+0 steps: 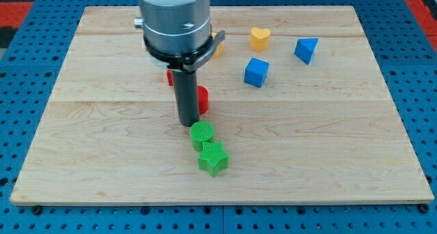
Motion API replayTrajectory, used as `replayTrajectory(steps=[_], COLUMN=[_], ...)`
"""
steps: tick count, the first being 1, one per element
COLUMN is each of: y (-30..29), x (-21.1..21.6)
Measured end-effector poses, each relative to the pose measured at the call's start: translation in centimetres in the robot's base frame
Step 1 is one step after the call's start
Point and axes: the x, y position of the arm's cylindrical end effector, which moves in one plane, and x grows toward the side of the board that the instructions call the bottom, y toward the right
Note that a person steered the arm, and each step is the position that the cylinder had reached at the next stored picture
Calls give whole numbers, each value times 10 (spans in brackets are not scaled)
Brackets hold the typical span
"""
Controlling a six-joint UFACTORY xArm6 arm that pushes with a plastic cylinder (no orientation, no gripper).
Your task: Push the red circle closer to the green star
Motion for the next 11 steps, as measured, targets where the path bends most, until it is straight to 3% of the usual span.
replayTrajectory(steps=[2, 3, 4, 6, 9, 11], y=[-52, -15, 32, 52, 111, 107], x=[-15, -44, -44, -62, -57, -36])
